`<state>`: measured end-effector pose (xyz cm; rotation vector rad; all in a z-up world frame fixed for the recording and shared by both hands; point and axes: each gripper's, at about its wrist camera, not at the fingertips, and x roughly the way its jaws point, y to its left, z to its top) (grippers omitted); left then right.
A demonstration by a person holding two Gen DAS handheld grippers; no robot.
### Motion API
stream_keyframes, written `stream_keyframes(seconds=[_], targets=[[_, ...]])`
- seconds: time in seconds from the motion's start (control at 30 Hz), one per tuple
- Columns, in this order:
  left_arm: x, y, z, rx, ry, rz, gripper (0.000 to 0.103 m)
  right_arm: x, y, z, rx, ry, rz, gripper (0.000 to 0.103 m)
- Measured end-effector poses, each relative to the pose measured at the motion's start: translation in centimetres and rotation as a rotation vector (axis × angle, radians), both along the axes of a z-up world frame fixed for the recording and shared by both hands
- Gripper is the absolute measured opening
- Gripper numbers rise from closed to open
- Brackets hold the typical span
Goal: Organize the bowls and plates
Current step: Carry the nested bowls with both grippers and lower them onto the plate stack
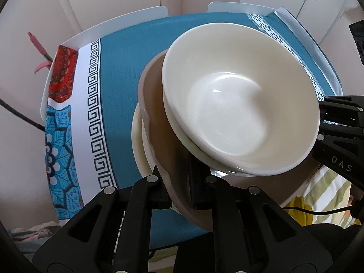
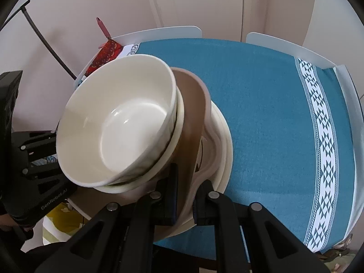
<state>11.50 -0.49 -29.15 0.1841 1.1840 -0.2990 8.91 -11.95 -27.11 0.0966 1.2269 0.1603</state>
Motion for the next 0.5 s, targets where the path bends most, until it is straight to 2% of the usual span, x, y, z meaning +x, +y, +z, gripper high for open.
stream_keyframes(seconds=[0.27,0.5], targets=[[0.3,-0.34,0.05,0.034,0.029,-0.018,0.011,0.22,0.06,-0.1,-0.004,0.043,0.007,0.011],[0.97,-0.97,0.03,0.062,0.132,-0.06,0.015,0.93,0.06,0.11,-0.017,0.133,0.004,0.018]])
